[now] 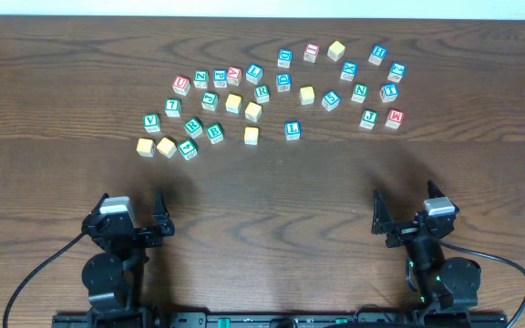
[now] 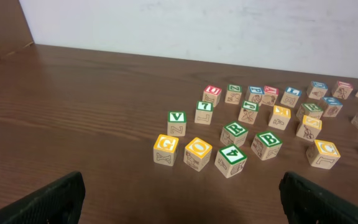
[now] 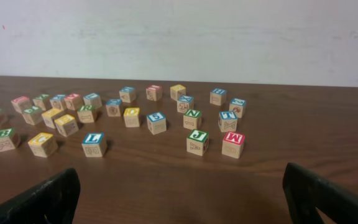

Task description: Spell out ROBOT

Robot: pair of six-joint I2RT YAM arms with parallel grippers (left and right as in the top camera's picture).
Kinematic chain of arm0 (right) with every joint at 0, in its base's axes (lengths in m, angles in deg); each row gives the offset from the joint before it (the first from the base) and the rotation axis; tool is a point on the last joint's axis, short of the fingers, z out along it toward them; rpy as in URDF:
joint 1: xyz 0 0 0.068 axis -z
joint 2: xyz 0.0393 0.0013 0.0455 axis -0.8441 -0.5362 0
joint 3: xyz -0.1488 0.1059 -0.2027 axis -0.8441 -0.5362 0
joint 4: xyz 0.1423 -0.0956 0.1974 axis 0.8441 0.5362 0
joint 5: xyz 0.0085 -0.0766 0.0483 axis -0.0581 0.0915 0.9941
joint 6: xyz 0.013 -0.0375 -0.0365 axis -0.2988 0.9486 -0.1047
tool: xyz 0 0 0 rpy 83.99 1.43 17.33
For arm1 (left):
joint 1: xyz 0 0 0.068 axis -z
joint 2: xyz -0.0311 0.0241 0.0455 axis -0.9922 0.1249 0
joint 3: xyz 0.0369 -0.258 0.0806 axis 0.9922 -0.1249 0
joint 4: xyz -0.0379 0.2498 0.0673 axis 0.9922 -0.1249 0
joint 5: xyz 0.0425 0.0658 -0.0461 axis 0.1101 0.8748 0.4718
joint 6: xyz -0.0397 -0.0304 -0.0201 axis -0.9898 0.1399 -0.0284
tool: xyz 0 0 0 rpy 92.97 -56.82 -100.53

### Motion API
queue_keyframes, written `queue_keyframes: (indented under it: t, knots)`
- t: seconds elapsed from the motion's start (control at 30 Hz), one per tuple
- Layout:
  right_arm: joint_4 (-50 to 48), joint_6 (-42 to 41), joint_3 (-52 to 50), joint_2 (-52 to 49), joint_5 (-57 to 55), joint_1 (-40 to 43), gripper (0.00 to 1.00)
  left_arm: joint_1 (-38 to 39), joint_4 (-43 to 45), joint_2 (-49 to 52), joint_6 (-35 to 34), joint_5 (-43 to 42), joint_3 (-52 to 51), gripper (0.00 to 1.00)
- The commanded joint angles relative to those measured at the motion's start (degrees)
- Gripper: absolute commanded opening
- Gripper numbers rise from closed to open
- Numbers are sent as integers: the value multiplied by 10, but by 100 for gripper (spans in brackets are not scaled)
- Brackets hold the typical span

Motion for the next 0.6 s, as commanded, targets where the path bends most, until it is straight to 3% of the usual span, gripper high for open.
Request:
queue_keyframes:
  t: [0.0,0.57]
  knots:
    - [1,4,-2,-2,-1,2,99,1,-1,0,5,7,-16,99]
    - [0,4,-2,-2,-1,2,99,1,3,0,5,7,-16,99]
